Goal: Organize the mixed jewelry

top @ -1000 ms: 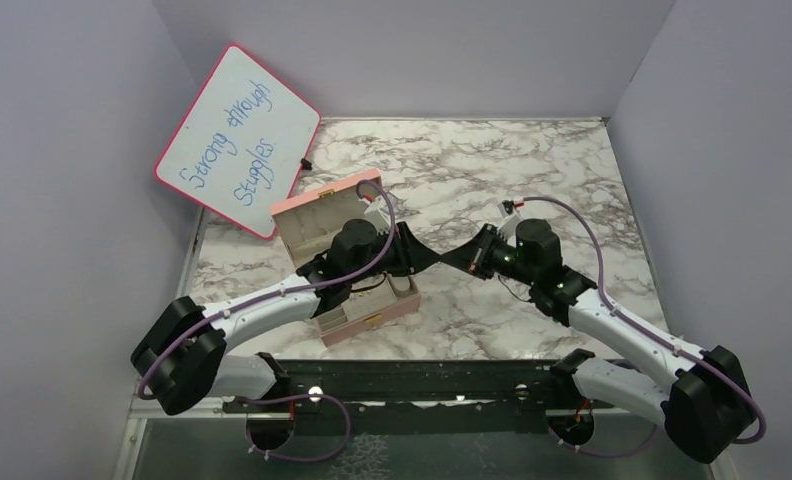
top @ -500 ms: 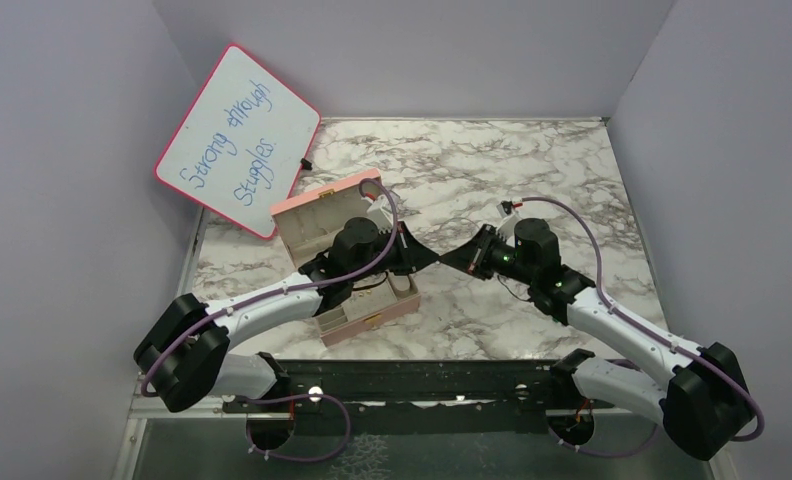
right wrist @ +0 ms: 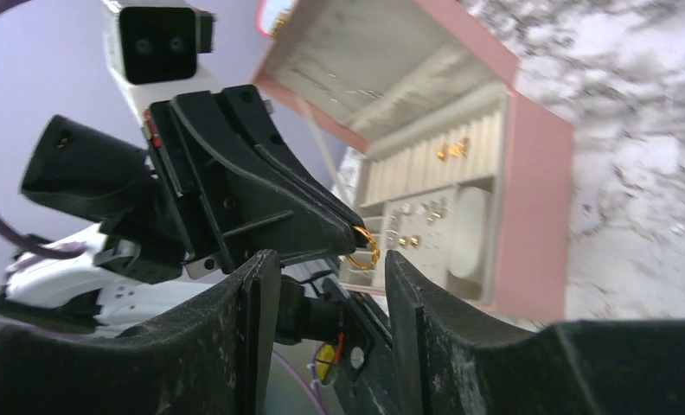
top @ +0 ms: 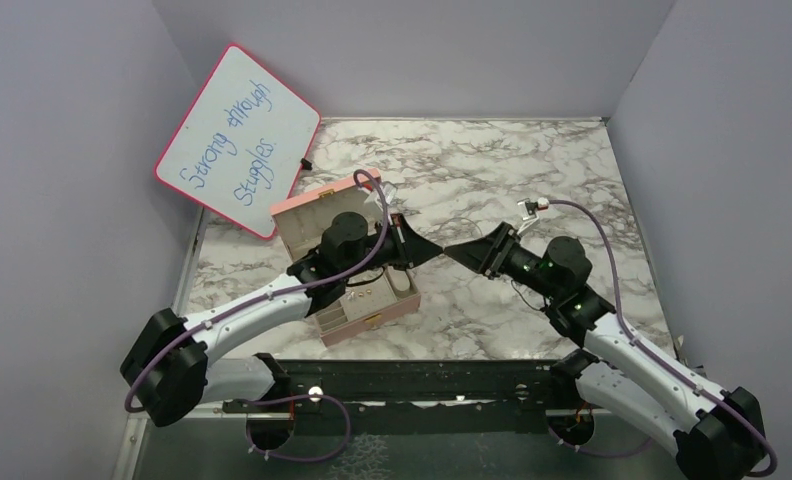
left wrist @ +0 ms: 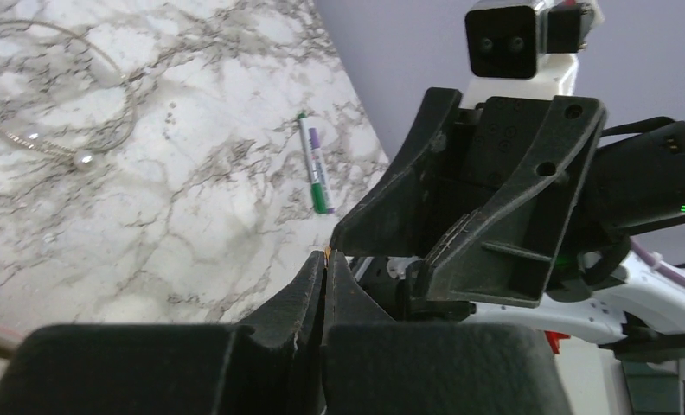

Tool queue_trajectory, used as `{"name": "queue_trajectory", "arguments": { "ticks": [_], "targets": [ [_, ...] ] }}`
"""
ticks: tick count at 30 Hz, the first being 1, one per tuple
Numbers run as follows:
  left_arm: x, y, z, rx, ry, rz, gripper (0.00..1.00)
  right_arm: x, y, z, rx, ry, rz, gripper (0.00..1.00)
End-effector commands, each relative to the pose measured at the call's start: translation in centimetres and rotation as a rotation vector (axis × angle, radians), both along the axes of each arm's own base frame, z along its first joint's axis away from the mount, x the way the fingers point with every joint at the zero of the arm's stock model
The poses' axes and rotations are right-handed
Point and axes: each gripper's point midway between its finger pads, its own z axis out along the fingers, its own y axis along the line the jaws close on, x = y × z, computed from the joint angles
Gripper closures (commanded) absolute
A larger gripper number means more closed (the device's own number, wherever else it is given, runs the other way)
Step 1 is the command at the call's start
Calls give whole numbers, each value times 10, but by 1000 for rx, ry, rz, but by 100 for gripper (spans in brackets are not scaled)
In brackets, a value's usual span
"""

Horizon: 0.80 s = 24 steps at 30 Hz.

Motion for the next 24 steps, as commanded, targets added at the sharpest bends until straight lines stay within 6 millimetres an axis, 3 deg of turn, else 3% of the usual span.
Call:
{"name": "queue_trajectory", "arguments": {
  "ticks": [1, 4, 10, 14, 24],
  "targets": [
    [-15, -3, 61, -115, -66, -77, 100, -9, 5, 57, 124, -148, 52, 46],
    [-23, -2, 81, -158, -81, -105, 100, -11, 3, 71, 151, -173, 48, 45],
    [-41, 2, 115, -228, -126, -177, 100, -34, 0, 114, 230, -315, 118, 46],
    [-53, 5, 129, -255, -161, -226, 100, -52, -1, 133, 281, -380, 186, 52],
    [-66, 10, 148, -306, -223, -270, 100, -57, 5, 128, 268, -416, 244, 54]
  ]
}}
